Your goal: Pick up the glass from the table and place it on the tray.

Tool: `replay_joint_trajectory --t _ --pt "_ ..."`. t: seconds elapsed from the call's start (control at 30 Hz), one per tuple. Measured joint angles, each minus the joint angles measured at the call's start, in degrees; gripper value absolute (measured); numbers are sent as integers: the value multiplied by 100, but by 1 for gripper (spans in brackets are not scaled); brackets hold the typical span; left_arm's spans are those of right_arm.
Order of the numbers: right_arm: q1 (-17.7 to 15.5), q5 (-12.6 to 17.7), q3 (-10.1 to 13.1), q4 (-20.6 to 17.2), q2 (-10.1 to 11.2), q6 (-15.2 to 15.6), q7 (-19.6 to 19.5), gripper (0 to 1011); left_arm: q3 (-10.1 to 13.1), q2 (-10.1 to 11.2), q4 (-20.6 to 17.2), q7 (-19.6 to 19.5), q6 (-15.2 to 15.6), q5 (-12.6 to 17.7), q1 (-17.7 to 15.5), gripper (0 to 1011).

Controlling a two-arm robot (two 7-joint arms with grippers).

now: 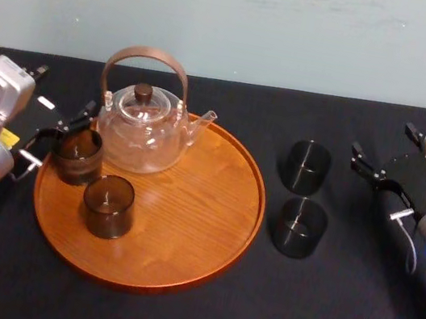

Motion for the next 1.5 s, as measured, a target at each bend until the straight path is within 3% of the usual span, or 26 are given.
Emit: replay_joint_trajectory --t 1.5 --pt "0 0 0 0 0 0 0 1002 0 0 0 0 0 0 0 1001"
